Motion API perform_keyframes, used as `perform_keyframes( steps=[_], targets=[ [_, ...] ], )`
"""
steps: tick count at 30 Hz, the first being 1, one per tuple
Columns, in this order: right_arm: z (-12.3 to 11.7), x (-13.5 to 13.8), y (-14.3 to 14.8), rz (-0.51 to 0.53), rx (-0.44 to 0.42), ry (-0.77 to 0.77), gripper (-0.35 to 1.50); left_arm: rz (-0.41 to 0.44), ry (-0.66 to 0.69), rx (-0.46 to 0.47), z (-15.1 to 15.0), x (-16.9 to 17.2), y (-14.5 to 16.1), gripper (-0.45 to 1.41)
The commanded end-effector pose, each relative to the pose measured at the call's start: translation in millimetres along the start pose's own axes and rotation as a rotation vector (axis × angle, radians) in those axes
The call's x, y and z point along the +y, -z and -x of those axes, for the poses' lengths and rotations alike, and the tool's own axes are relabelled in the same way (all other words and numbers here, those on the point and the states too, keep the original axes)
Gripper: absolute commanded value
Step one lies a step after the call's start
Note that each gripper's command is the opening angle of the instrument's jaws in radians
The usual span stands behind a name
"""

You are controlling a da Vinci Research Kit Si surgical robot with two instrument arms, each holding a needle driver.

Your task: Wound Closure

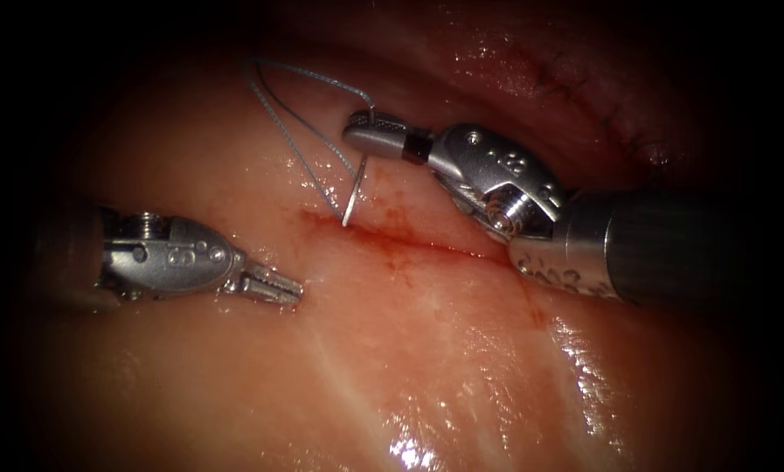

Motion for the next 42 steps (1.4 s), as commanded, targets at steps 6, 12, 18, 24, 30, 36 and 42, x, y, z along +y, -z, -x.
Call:
perform_keyframes(
  steps=[6,12,18,24,30,36,42],
  targets=[
    [0.5,0.1,-0.7,-0.002,-0.014,-0.094,-0.35,0.004,0.002,0.000,0.5,0.3,-0.9,-0.30],
    [0.5,0.2,-0.8,-0.007,0.001,-0.165,-0.35,0.004,0.002,0.000,0.5,0.3,-0.9,-0.30],
    [0.5,0.0,-0.7,-0.009,0.001,-0.165,-0.35,0.004,0.001,0.000,0.5,0.4,-0.9,-0.32],
    [0.8,-0.3,-0.7,-0.012,0.001,-0.174,-0.35,0.004,-0.005,0.000,0.5,0.4,-0.9,-0.32],
    [1.8,-1.4,-0.6,-0.032,-0.003,-0.260,-0.35,0.003,-0.005,0.000,0.5,0.4,-1.0,-0.33],
    [2.8,-2.3,-0.8,-0.045,-0.007,-0.340,-0.35,0.006,-0.010,0.001,0.5,0.3,-1.0,-0.33],
    [4.0,-3.3,-0.9,-0.072,-0.018,-0.459,-0.35,0.006,-0.010,0.001,0.5,0.3,-1.0,-0.35]
  ],
)
